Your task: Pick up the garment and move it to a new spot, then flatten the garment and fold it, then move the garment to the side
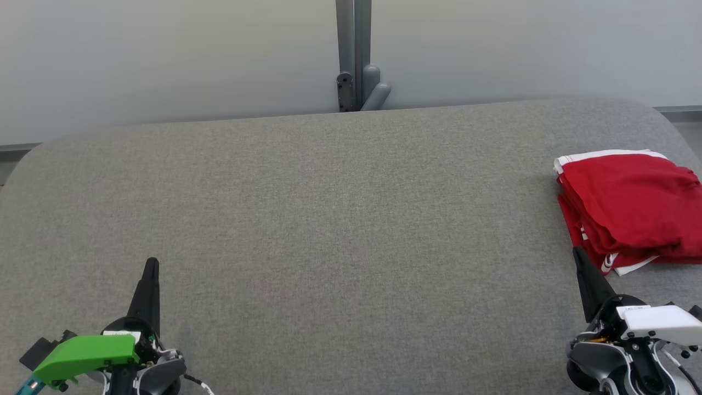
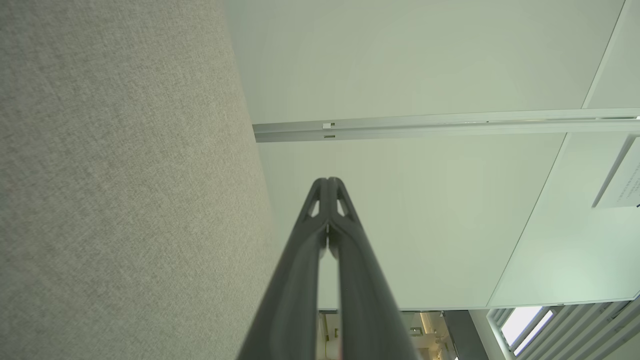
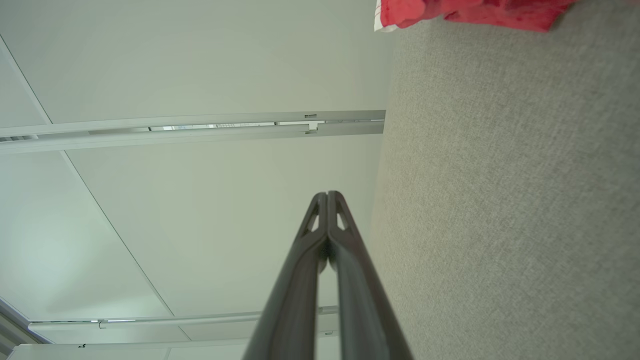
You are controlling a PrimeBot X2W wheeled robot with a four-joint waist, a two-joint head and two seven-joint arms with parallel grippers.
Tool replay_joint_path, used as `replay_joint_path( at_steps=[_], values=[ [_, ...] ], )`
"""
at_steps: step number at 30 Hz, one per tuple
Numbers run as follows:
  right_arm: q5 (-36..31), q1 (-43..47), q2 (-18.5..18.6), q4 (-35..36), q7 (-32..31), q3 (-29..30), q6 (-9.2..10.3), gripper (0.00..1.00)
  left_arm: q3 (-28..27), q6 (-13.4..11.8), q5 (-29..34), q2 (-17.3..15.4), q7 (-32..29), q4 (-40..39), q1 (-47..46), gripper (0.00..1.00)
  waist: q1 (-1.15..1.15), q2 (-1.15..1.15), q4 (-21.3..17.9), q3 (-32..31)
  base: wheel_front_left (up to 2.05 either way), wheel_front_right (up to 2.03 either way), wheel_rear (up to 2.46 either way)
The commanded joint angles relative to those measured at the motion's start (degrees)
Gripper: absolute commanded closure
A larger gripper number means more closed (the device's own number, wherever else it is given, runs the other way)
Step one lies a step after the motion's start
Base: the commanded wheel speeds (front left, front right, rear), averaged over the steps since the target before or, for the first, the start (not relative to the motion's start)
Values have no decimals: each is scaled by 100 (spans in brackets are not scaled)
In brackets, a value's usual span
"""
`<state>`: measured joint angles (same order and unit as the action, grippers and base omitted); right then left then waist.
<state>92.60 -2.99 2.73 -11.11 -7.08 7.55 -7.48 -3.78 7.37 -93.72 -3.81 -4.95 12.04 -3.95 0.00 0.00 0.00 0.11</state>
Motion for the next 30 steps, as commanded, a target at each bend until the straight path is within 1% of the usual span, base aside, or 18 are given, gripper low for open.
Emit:
replay_joint_path(
  at_steps=[1,30],
  values=[
    [14,-67,28,-7,-26,9,-2,100,-30,22,14,10,-18,-5,-69,100,0,0,0,0,0,0,0],
    [14,-67,28,-7,-26,9,-2,100,-64,21,36,24,-43,-3,-73,100,0,0,0,0,0,0,0]
  ],
)
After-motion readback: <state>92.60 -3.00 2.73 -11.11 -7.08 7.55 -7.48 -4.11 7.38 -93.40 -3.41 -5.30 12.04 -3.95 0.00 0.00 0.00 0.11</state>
